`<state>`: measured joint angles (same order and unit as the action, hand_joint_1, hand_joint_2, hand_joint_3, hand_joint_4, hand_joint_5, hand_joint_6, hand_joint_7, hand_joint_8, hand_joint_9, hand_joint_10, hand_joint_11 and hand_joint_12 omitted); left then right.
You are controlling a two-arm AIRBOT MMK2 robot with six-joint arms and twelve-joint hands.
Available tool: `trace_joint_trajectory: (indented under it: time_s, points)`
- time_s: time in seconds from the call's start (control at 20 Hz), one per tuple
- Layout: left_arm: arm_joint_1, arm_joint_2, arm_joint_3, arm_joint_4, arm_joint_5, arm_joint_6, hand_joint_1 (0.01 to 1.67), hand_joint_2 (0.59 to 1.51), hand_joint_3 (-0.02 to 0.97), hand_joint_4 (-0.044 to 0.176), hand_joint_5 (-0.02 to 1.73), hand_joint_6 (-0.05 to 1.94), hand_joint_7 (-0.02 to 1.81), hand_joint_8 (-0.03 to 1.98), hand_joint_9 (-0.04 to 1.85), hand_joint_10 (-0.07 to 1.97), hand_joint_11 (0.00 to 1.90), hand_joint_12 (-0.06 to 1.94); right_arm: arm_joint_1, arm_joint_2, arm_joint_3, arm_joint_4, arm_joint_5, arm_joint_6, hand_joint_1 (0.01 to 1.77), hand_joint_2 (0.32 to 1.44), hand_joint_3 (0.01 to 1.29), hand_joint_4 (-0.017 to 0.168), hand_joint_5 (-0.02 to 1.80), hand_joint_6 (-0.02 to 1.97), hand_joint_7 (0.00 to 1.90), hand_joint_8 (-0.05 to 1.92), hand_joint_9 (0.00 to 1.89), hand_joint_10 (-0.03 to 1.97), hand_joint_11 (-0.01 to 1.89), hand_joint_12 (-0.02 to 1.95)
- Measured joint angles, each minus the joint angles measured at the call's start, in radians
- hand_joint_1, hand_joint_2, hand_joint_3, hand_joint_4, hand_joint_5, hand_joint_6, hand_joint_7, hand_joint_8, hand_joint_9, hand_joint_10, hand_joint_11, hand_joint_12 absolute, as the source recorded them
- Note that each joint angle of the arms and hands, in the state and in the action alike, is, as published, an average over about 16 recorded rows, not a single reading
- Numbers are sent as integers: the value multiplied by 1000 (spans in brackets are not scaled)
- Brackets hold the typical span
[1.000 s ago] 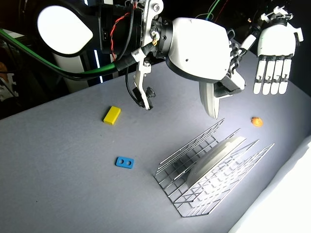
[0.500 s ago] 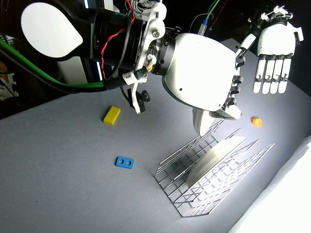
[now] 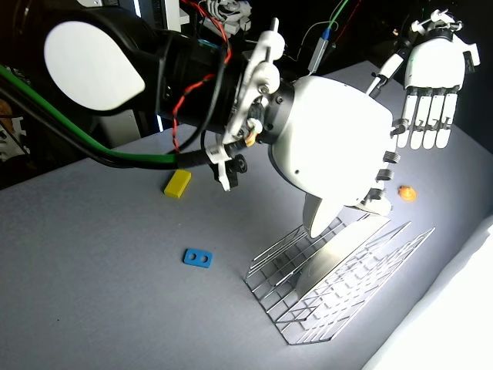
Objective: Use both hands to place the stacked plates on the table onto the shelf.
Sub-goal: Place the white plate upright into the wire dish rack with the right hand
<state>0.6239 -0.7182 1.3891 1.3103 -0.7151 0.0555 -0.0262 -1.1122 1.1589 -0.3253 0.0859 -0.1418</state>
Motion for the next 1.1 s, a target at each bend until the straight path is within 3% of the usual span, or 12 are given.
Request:
trace_joint_trajectory:
  time_s: [1.1]
  points:
    - [18,0,-12,9,-5,0,14,1071,20,5,235,19,202,6,155,5,38,189,-138,-88,124,11,126,-114,1178,1074,12,16,804,1145,928,1095,787,915,479,1688]
